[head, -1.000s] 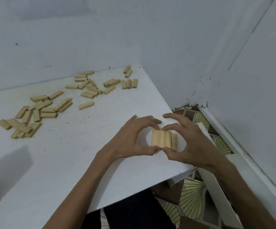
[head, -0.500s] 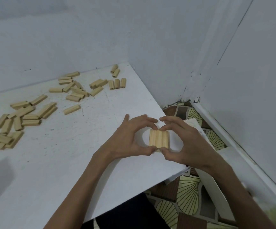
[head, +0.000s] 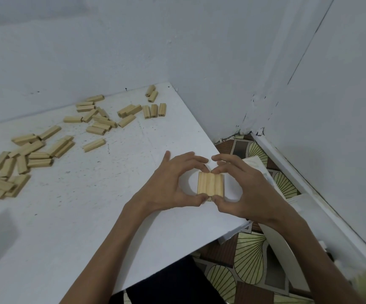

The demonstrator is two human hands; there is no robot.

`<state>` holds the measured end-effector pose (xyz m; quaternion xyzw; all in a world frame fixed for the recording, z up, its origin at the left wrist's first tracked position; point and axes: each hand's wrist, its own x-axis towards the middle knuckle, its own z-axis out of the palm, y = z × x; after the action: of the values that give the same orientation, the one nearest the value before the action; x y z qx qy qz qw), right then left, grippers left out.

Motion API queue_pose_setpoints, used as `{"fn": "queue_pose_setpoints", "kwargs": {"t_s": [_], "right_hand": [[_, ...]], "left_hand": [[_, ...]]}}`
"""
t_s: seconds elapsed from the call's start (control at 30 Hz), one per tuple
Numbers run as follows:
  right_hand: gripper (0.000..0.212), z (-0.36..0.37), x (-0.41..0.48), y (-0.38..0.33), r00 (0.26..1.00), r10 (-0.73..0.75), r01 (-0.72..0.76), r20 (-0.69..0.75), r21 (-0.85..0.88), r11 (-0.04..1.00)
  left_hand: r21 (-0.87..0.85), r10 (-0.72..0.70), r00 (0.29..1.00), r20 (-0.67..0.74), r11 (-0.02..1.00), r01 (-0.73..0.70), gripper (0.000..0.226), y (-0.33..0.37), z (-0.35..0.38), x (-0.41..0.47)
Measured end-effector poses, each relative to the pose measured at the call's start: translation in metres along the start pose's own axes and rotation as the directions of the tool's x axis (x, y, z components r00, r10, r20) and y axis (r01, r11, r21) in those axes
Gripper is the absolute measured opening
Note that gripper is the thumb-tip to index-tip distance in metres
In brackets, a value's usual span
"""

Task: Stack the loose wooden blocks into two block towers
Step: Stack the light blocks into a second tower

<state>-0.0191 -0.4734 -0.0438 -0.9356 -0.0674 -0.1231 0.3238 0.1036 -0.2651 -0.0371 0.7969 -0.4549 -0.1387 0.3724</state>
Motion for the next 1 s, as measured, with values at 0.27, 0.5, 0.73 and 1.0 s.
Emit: {"fn": "queue_pose_setpoints", "kwargs": {"t_s": [0.27, 0.5, 0.73, 1.0], "right_hand": [[0.056, 0.0, -0.0009, -0.0005, 1.0, -0.001, 0.001, 0.003, -0.014, 1.0], [0.058, 0.0003, -0.0009, 0.0004, 1.0, -0.005, 0.005, 0.006, -0.024, 1.0], [0.058, 0.0016, -0.0018, 0.0014, 1.0, 0.02, -0.02, 0.01, -0.023, 1.0], [0.059, 0.002, -0.0028, 0.0005, 1.0, 0.007, -0.007, 0.0, -0.012, 1.0]], "left_hand": [[0.005, 0.008, 1.0, -0.003, 1.0, -0.008, 0.06, 0.0001, 0.001, -0.0008], [0.002, 0.007, 1.0, -0.008, 1.0, -0.007, 0.06, -0.0007, 0.0025, -0.0015], [0.007, 0.016, 1.0, -0.009, 1.0, -0.016, 0.063, -0.0015, 0.0034, -0.0016], [0.006, 0.016, 1.0, -0.013, 1.0, -0.016, 0.062, -0.0015, 0.0042, -0.0022]]}}
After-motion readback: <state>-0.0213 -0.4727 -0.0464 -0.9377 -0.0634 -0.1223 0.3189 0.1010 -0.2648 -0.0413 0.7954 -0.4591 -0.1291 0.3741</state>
